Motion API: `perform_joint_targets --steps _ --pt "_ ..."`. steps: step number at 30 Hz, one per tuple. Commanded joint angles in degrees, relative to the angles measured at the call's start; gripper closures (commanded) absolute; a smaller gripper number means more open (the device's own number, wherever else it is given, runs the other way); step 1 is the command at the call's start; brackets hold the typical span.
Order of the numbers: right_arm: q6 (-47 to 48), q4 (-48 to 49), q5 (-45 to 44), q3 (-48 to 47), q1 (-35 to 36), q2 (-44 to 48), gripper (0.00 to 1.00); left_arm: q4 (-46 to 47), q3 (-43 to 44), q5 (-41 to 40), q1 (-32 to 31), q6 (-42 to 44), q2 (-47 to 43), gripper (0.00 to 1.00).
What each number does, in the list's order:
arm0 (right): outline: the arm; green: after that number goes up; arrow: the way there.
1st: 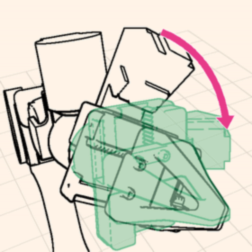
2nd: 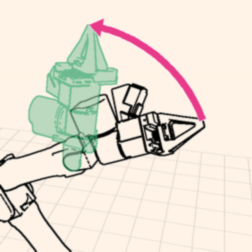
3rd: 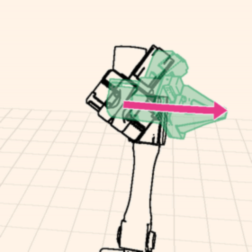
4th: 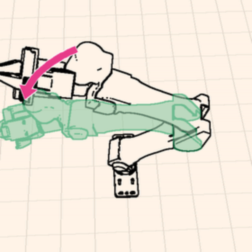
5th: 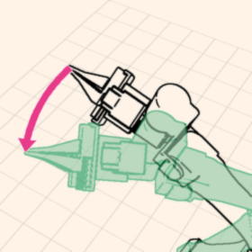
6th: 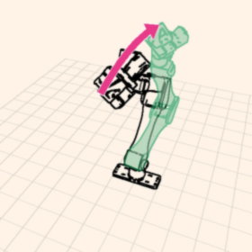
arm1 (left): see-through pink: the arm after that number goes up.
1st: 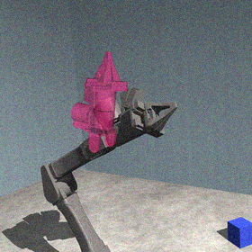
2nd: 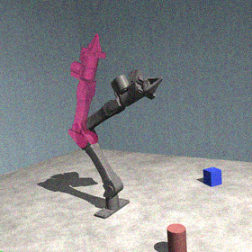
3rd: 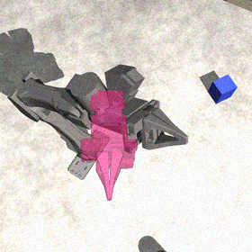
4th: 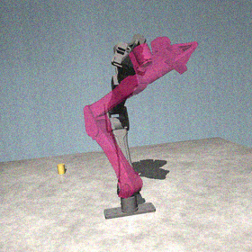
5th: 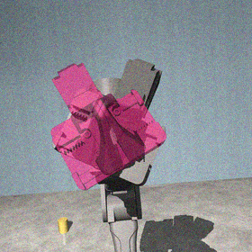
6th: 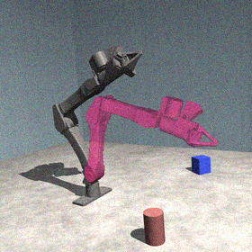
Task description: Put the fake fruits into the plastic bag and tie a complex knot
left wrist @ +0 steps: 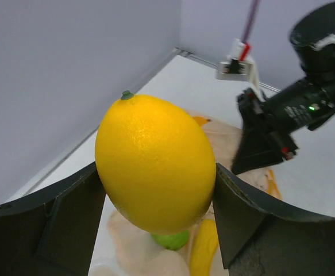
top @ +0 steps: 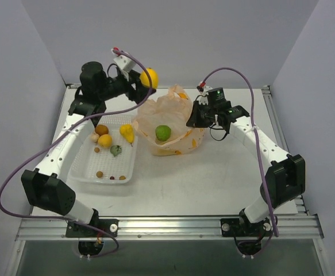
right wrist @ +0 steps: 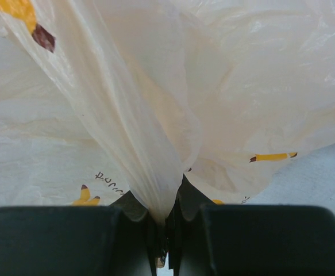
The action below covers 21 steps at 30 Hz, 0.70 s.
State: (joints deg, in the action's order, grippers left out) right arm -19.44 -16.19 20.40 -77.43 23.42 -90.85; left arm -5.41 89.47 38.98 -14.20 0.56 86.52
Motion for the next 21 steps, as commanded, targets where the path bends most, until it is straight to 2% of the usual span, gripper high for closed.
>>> perform_joint_targets --steps 1,6,9,15,18,19,20,21 --pt "0.55 0.10 -1.77 -2.20 0.13 0.50 1.00 -1.52 -2.71 2.77 -4.78 2.05 1.02 0.48" --pt "-0.68 0.19 -1.86 -1.76 -0.39 0.76 1.00 -1.97 -13.50 -1.87 -12.41 9.97 1.54 0.48" --pt "-1.47 0.19 -1.16 -0.71 -0.66 0.94 1.00 0.39 -17.91 -3.82 -14.45 13.15 4.00 0.47" --pt "-2.00 0.10 -0.54 0.61 -0.74 0.67 1.00 3.21 -17.84 -10.76 -17.27 14.47 11.73 0.44" --pt "-2.27 0.10 -0.54 0.88 -0.92 0.50 1.00 3.04 -16.88 -13.66 -17.62 15.26 15.34 0.39" --pt "-2.27 0.10 -0.54 0.88 -1.01 0.24 1.00 2.08 -16.44 -14.19 -17.71 15.70 16.21 0.38" --pt "-2.27 0.01 -0.63 0.88 -1.09 0.32 1.00 1.55 -15.56 -14.46 -17.80 16.14 17.18 0.30" --pt "-2.27 0.01 -0.63 0.88 -1.27 0.23 1.00 1.11 -15.21 -14.29 -17.88 16.40 17.36 0.27"
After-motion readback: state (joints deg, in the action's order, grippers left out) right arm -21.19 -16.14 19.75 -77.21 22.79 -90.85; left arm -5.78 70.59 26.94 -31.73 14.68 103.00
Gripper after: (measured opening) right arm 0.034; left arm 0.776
